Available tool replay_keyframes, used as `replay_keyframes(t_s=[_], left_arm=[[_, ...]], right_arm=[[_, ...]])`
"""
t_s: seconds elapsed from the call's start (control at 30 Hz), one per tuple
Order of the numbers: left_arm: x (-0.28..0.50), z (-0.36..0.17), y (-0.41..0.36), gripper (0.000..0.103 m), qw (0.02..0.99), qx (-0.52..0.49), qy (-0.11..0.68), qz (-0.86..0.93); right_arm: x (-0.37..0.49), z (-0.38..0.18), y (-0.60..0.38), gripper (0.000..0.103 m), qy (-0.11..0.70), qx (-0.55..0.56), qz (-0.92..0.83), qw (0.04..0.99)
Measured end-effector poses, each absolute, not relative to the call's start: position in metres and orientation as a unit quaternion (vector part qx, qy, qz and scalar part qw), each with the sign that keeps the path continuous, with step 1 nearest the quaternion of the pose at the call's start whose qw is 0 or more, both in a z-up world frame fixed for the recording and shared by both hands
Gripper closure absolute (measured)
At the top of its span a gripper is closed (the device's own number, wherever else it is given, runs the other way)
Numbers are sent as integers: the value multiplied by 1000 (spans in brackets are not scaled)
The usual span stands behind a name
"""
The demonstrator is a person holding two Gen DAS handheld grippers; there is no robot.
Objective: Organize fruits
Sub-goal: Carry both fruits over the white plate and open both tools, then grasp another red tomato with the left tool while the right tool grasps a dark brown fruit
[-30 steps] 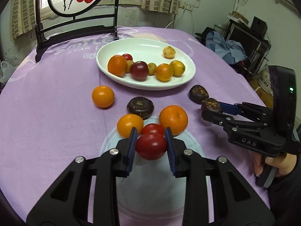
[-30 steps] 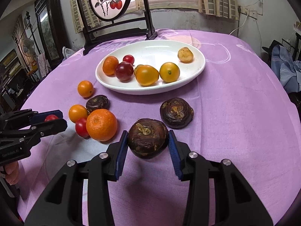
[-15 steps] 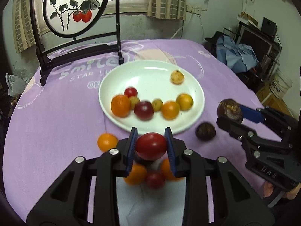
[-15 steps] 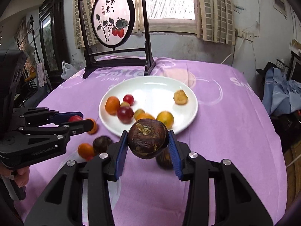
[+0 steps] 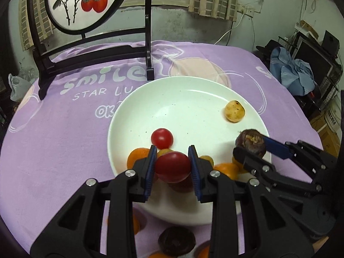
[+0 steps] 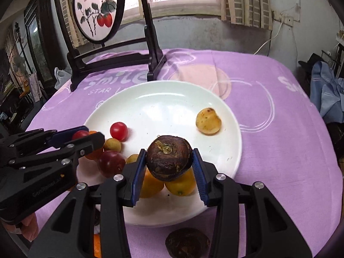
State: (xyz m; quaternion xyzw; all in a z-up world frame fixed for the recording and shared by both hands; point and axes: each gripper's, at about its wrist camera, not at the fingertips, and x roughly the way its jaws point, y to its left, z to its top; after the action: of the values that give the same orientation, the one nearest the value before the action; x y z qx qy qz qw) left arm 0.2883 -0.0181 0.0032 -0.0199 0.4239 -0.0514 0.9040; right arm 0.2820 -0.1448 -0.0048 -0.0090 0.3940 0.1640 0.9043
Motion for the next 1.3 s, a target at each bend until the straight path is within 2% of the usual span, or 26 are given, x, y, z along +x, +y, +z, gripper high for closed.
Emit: replay_keyframes(t_s=[0.03, 0.07, 0.1, 0.13, 0.17, 0.2, 0.37, 0.43, 0.67, 0.8, 0.97, 1.1, 1.3], left_arm=[[290, 1, -18, 72, 904, -25, 424, -50], [293, 0, -16, 66, 905, -30, 422, -43], [294, 0, -15, 49, 907, -34, 420, -29], [294, 1, -12, 41, 910, -43, 412, -14], [294, 4, -9, 26, 913, -56, 403, -17], [292, 6, -7, 23, 914, -66, 399, -21], [278, 18, -5, 23, 918, -72, 388, -31], [268, 24, -10, 22, 924, -48, 378, -23], [227, 39, -17, 17, 931, 9, 365, -20], [199, 33, -10, 14, 936, 30, 352, -3], [169, 3, 13, 14, 924, -16, 383, -3], [157, -14, 24, 14, 919, -12, 393, 3], [151, -24, 46, 14, 918, -28, 395, 3]], right_arm=[[282, -5, -144, 55, 391, -10, 164, 906], [282, -5, -145, 54, 388, -9, 161, 907], [281, -4, -149, 53, 384, -2, 155, 910], [281, -3, -154, 49, 383, 8, 154, 911], [280, -3, -159, 46, 381, 21, 157, 911], [279, -3, -161, 46, 378, 25, 158, 912], [266, 13, -170, 45, 367, 23, 160, 916], [261, 21, -171, 39, 365, 21, 164, 916], [222, 32, -170, 39, 355, -2, 170, 919], [202, 20, -169, 38, 370, -18, 167, 914], [184, 0, -176, 38, 377, -22, 148, 914], [178, -27, -169, 38, 391, -88, 121, 908], [181, -50, -166, 39, 399, -119, 111, 902]])
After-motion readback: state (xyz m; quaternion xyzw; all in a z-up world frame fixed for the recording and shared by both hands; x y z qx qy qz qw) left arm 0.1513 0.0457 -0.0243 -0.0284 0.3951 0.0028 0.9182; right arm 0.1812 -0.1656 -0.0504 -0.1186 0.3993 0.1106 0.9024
